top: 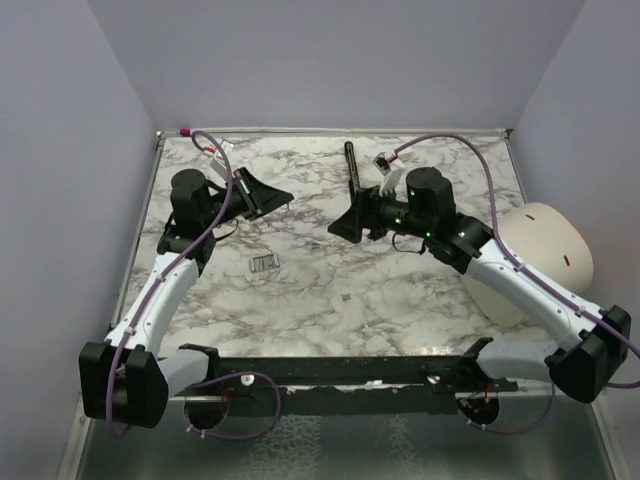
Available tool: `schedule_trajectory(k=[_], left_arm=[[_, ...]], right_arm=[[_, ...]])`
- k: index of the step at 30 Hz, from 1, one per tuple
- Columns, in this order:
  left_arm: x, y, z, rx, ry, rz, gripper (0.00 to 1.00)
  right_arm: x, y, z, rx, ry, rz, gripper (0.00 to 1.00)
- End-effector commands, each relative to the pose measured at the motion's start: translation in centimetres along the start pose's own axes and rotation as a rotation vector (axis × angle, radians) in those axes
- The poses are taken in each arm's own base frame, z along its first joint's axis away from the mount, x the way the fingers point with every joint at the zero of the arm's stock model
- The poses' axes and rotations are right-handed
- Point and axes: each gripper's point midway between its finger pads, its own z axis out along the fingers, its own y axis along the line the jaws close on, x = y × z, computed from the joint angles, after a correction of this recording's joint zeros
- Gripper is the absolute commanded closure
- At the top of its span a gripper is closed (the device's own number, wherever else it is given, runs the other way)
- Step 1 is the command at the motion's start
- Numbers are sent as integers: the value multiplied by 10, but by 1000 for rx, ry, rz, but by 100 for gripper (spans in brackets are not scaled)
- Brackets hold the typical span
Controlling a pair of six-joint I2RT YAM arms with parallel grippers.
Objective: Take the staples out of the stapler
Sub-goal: Place the staple in the staple box.
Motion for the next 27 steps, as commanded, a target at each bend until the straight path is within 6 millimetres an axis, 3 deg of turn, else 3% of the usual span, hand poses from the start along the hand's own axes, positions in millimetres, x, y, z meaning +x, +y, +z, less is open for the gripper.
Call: schedule_trajectory(k=[1, 5, 10, 15, 27], left_arm=[[35, 108, -42, -548, 83, 82, 90], [45, 152, -68, -808, 76, 126, 91], [60, 181, -77, -1003, 106, 190, 92], [71, 198, -79, -1112, 155, 237, 92], [87, 227, -79, -1149, 224, 269, 92]], right_arm=[[4, -76, -36, 394, -55, -193, 29], [7, -95, -42, 467, -63, -248, 29], [9, -110, -38, 515, -50, -300, 29], [9, -118, -33, 533, -37, -322, 29], [9, -117, -35, 525, -47, -326, 29]])
